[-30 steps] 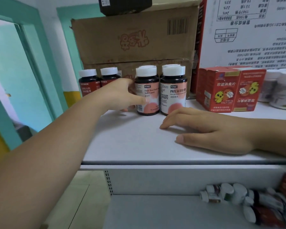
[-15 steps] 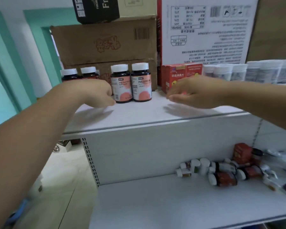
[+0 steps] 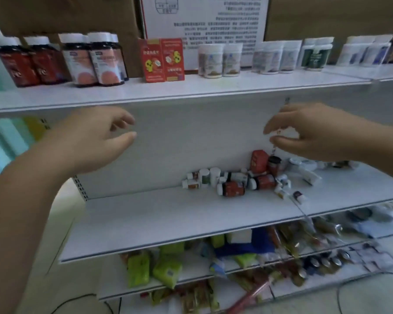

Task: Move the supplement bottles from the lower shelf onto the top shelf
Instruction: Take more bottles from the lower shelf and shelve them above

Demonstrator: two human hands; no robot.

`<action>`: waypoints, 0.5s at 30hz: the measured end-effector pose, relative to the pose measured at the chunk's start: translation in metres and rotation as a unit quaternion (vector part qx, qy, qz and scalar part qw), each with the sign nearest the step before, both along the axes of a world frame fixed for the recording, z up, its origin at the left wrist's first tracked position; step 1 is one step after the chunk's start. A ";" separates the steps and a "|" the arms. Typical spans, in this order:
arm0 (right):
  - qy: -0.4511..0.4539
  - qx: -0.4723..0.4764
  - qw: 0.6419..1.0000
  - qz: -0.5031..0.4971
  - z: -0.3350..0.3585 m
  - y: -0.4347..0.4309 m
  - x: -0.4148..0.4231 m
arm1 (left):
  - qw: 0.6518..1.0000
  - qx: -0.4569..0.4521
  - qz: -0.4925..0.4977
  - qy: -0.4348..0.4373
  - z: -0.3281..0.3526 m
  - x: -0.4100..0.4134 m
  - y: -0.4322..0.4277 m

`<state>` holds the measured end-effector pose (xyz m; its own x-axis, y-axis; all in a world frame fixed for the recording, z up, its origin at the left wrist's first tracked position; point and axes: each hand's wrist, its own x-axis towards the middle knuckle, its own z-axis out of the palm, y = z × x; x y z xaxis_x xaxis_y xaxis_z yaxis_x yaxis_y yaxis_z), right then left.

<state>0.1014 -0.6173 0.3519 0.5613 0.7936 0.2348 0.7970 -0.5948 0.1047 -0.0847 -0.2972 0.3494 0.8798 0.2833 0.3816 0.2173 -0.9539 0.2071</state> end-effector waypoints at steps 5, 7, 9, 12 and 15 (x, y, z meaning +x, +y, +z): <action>0.032 -0.022 0.999 -0.036 -0.084 -0.060 0.009 | 0.995 -0.065 0.030 0.062 -0.088 0.030 -0.036; 0.056 -0.019 0.997 -0.057 -0.120 -0.072 0.017 | 0.988 -0.116 0.052 0.087 -0.127 0.047 -0.042; 0.074 -0.009 0.994 -0.074 -0.153 -0.074 0.027 | 0.980 -0.163 0.067 0.095 -0.163 0.066 -0.046; 0.107 0.017 0.990 -0.095 -0.196 -0.057 0.044 | 0.969 -0.216 0.083 0.091 -0.202 0.097 -0.053; 0.155 0.054 0.981 -0.105 -0.232 -0.026 0.063 | 0.962 -0.239 0.084 0.098 -0.234 0.131 -0.054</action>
